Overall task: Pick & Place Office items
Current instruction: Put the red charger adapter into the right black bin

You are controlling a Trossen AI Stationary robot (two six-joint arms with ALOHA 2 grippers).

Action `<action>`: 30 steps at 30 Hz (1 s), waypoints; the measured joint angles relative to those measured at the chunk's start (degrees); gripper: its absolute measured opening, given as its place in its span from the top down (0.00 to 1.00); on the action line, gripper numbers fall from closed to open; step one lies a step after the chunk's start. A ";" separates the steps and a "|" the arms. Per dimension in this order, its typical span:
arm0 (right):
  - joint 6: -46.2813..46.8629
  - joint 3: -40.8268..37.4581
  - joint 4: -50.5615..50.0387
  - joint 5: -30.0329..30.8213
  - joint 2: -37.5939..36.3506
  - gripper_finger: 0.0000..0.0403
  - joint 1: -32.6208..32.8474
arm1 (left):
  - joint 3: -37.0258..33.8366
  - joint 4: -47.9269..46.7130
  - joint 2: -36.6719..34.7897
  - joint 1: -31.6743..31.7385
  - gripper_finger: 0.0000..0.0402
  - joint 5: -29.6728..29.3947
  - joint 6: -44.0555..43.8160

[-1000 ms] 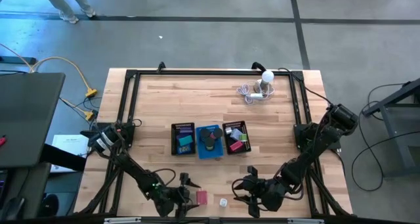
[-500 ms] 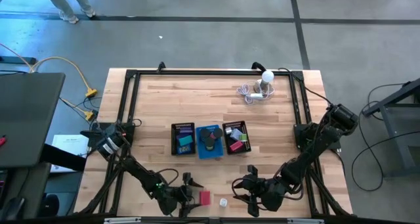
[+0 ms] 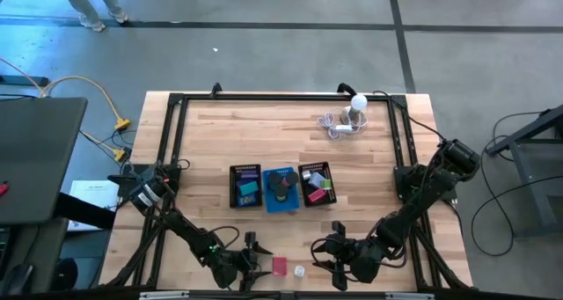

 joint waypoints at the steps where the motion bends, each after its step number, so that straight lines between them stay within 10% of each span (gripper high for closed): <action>1: 0.00 0.00 0.03 0.04 0.00 0.59 0.00 | 0.00 0.06 0.00 0.00 0.34 0.00 0.00; 12: -0.17 0.00 -0.19 1.25 0.00 0.59 0.00 | -0.15 3.77 0.16 -0.06 0.35 2.44 0.20; 17: -0.17 0.00 -0.19 1.16 0.00 0.59 0.00 | -0.15 0.99 -1.62 -1.85 0.34 3.54 16.41; 24: -0.19 0.00 -0.20 1.14 0.00 0.59 0.00 | -0.13 -14.87 -12.69 -6.26 0.34 -6.29 22.39; 30: -0.19 0.00 -0.13 1.22 0.00 0.59 -0.02 | -0.04 -29.49 -25.68 -2.10 0.34 11.20 18.28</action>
